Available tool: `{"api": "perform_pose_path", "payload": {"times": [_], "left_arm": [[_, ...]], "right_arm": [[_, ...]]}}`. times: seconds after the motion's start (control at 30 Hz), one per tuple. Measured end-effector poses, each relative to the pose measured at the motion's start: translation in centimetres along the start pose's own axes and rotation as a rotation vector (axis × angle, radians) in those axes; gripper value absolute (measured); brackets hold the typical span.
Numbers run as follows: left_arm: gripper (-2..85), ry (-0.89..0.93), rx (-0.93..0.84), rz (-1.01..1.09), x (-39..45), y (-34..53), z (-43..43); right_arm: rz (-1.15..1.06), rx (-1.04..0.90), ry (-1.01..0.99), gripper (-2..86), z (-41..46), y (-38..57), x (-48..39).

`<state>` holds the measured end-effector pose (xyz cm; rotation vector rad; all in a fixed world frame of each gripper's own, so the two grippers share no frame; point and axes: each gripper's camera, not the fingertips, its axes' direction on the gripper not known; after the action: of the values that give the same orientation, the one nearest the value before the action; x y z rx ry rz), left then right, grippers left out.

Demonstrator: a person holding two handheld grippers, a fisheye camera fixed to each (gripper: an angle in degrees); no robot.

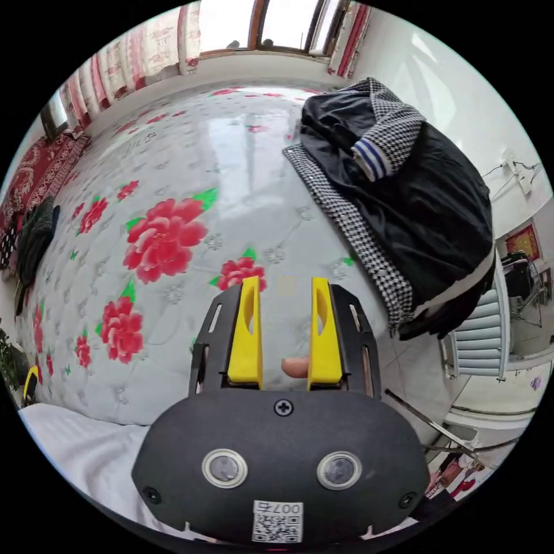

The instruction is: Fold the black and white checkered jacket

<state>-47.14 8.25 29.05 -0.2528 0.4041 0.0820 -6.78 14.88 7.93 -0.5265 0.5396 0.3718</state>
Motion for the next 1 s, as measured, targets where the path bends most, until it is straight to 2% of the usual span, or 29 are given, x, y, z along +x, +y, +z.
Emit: {"api": "perform_pose_path", "payload": {"times": [0.2, 0.4, 0.6, 0.67, 0.83, 0.9, 1.0], "left_arm": [[4.6, 0.054, -0.017, -0.034, 3.8, 0.0, 0.8], [3.4, 0.134, 0.005, -0.06, 7.0, -1.6, 1.2], [1.1, 0.12, -0.016, -0.09, 8.0, -0.2, 2.2], [0.2, 0.123, -0.038, -0.116, 7.7, 0.5, 2.8], [-0.8, 0.117, -0.056, -0.163, 7.1, 1.9, 3.6], [-0.9, 0.116, -0.065, -0.171, 7.0, 2.2, 3.7], [-0.9, 0.105, -0.075, -0.157, 6.8, 2.2, 3.8]], "right_arm": [[0.057, -0.068, 0.09, 14.4, 6.4, -1.1, 8.1], [-0.076, -0.247, 0.053, 16.5, 14.4, -2.7, 8.1], [-0.136, -0.27, -0.015, 13.5, 17.8, -4.1, 8.1], [-0.091, -0.239, 0.119, 11.0, 18.3, -4.2, 8.7], [-0.223, -0.2, 0.166, 8.5, 20.2, -3.5, 6.3], [-0.298, -0.177, 0.293, 6.6, 21.8, -2.6, 4.2], [-0.447, -0.244, 0.479, 3.1, 24.9, -2.2, 2.2]]}}
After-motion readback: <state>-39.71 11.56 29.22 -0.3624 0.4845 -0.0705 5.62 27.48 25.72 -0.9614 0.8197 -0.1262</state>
